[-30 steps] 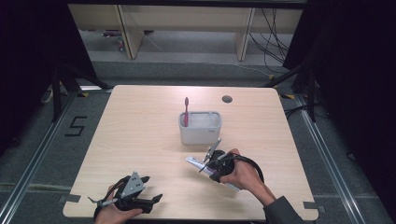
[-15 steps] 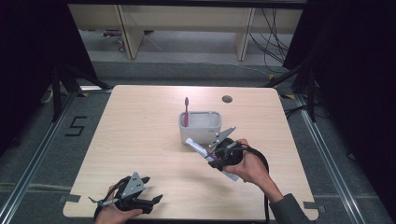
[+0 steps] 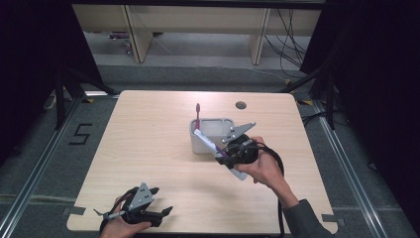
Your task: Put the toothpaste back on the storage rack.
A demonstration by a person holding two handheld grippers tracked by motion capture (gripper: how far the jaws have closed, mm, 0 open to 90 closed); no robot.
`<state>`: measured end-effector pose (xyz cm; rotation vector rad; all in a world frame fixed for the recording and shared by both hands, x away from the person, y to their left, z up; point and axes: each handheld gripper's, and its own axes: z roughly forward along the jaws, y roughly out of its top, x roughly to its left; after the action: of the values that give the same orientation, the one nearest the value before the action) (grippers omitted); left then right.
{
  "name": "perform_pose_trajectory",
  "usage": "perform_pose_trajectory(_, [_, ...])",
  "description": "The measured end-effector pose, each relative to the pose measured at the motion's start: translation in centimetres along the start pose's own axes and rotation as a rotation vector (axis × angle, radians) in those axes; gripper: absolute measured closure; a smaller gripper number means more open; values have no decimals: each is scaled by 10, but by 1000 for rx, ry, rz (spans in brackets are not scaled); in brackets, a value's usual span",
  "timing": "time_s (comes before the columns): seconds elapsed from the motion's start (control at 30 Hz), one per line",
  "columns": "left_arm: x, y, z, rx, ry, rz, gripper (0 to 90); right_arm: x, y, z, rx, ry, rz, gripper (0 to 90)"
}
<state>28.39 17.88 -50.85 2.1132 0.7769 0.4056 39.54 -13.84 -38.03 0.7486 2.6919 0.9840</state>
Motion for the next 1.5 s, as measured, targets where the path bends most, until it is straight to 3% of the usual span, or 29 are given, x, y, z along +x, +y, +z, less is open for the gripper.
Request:
perform_pose_trajectory(0.17, [1, 1, -1, -1, -1, 5, 220, -4, 9, -5, -49, -3, -2, 700])
perform_pose_trajectory(0.23, [2, 0, -2, 8, 10, 13, 220, -7, 12, -5, -73, 2, 12, 700])
perform_pose_trajectory(0.27, [1, 1, -2, 5, 0, -5, 220, -7, 13, -6, -84, -6, 26, 699])
perform_pose_trajectory(0.3, [1, 1, -2, 10, -5, 5, 220, -10, 16, -6, -108, -11, 35, 699])
perform_pose_trajectory(0.33, [0, 0, -1, 2, -3, 1, 220, -13, 18, -6, -121, -7, 7, 699])
perform_pose_trajectory(0.4, [0, 0, -1, 13, -15, 3, 219, -14, 21, -7, -134, -12, 31, 699])
perform_pose_trajectory(0.5, [0, 0, 1, 26, -2, 23, 218, -17, 27, -7, -145, -11, 35, 699])
perform_pose_trajectory(0.53, [-1, 0, 1, 18, -20, 9, 218, -18, 28, -6, -153, -10, 30, 699])
perform_pose_trajectory(0.6, [-1, 0, 0, 27, -18, 11, 216, -20, 31, -5, -177, -13, 28, 699])
perform_pose_trajectory(1.03, [-2, 0, 1, 11, -9, 6, 212, -31, 49, -7, -239, -28, 54, 698])
perform_pose_trajectory(1.07, [-1, 0, 0, 22, -4, 21, 212, -33, 51, -6, -251, -33, 45, 698])
perform_pose_trajectory(1.13, [-1, 0, 1, 18, -18, 9, 212, -36, 53, -3, -273, -34, 57, 698])
perform_pose_trajectory(1.2, [-1, 1, 0, 21, 0, 18, 212, -38, 55, -1, -268, -27, 69, 698])
perform_pose_trajectory(1.3, [-2, 0, 1, 20, -19, 10, 212, -41, 57, 1, -282, -29, 81, 698])
perform_pose_trajectory(1.37, [-2, 0, 1, 8, -15, 7, 212, -44, 58, 3, -299, -51, 75, 698])
perform_pose_trajectory(1.43, [-2, 0, 1, 10, -13, 8, 212, -45, 58, 3, -297, -40, 84, 698])
perform_pose_trajectory(1.5, [-1, 0, 0, 34, -8, 32, 212, -47, 60, 5, -312, -46, 102, 698])
